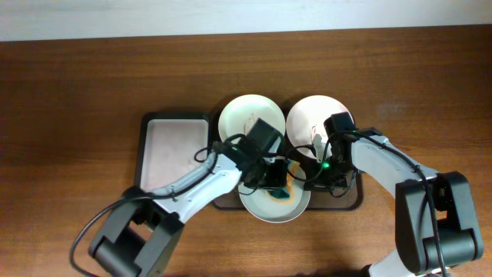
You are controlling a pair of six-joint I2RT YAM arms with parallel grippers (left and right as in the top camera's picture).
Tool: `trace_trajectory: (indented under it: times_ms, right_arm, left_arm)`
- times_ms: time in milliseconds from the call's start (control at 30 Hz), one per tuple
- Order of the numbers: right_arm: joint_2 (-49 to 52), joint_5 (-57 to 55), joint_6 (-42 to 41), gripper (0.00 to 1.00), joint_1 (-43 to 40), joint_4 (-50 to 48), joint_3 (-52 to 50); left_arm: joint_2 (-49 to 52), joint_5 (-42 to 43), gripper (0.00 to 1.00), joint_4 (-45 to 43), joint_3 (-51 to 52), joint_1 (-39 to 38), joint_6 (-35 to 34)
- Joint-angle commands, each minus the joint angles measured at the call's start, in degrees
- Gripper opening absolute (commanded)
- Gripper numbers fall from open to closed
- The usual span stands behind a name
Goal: Clean dirty plates on tray and stack at the side
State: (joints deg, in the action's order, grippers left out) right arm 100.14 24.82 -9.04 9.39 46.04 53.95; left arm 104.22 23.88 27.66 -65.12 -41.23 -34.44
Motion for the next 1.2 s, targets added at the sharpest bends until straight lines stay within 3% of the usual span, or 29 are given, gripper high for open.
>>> trace_trajectory:
  times_ms: [0, 367, 600, 800, 933, 1067, 1167]
  right_arm:
    - [0.63, -1.05, -0.48, 0.05, 0.52, 0.22, 0.48]
    - [0.63, -1.44, -0.50, 0.04, 0.52, 0.87, 0.48]
    - [0.63, -1.46, -0.48, 0.04, 0.50, 1.73, 0.48]
    - [0.63, -1.44, -0.48, 0.04, 0.50, 1.73, 0.48]
    - [-0.74, -1.46, -0.48, 0.04, 0.50, 1.38, 0.59]
    - [-6.23, -2.51, -0.48, 0.04, 0.52, 3.06, 1.84]
    - [-12.00, -9.84, -0.50, 0.04, 0.52, 5.81, 2.58]
  left_arm:
    - [2.60, -5.77, 0.00, -0.07, -0.48, -1.95, -3.56]
    - [3.52, -24.59, 0.00, 5.46, -0.55, -2.12, -3.48]
    - [-2.14, -28.41, 0.00, 10.27, -0.85, -2.12, -1.77]
    - [-12.66, -28.41, 0.00, 11.87, -0.83, -1.09, 2.40]
    - [-16.13, -28.39, 0.00, 16.65, -0.83, 4.57, 2.47]
    - [-16.83, -26.56, 0.00, 18.75, -0.83, 12.37, 8.37]
    - [-16.83, -22.49, 0.00, 18.95, -0.83, 18.95, 13.97]
